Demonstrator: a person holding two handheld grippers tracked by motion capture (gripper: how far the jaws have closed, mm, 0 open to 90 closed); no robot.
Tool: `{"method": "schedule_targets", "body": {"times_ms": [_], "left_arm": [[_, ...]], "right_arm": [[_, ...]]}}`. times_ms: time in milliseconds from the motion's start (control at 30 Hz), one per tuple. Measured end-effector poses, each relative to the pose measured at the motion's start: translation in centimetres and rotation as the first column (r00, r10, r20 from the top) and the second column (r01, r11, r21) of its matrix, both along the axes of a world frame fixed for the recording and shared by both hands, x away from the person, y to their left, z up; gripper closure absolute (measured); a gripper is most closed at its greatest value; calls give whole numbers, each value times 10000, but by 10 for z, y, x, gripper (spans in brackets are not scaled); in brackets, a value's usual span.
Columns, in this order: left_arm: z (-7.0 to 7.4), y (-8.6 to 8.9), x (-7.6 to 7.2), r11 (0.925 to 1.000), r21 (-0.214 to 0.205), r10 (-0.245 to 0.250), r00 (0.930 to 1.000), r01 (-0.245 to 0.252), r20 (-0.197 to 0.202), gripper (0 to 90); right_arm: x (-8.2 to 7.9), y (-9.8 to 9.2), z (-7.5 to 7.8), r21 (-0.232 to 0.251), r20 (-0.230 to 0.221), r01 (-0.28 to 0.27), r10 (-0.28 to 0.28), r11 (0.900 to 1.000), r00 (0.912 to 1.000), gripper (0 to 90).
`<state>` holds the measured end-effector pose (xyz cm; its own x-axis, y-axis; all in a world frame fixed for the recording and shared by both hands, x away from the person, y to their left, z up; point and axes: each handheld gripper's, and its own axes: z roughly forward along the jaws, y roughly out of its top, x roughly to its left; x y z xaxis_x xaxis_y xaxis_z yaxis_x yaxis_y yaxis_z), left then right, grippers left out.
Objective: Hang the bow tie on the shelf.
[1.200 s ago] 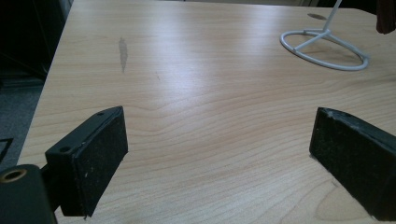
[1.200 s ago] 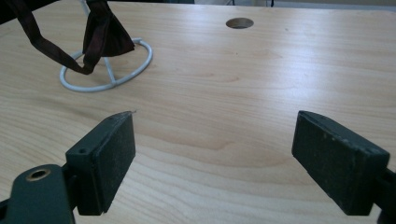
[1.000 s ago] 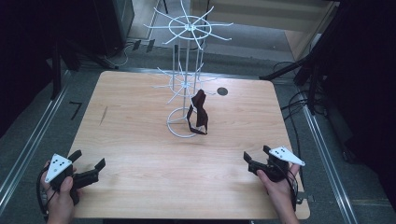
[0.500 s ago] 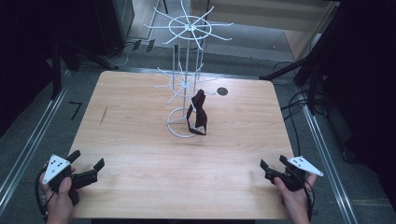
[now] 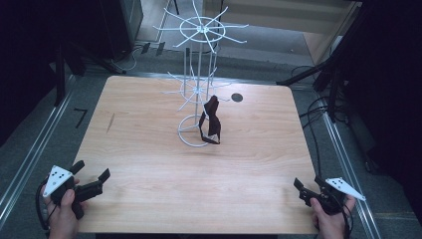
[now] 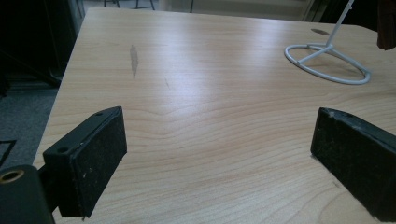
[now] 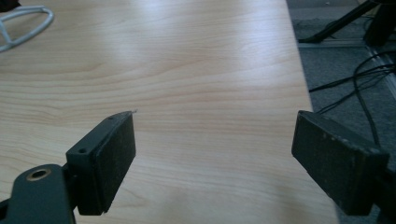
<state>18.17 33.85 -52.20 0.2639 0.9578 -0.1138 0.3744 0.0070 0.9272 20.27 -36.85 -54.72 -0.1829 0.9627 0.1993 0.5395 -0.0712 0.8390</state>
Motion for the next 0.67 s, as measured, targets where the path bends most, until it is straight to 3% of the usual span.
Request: {"method": "schedule_targets", "body": {"times_ms": [233, 333, 667], "left_arm": [[0, 0, 0, 10000, -56, 58, 10000, -58, -39, 41], [0, 1, 1, 10000, -81, 23, 10000, -24, -91, 41], [0, 2, 3, 9999, -157, -57, 9997, 53, -233, 41]], "right_arm": [[-6, -10, -3, -367, -65, 257, -260, 9990, 9996, 138], [-7, -14, -5, -139, -131, 414, -416, 9990, 9991, 140], [-5, -14, -5, -21, -173, 369, -369, 9993, 9992, 139]]}}
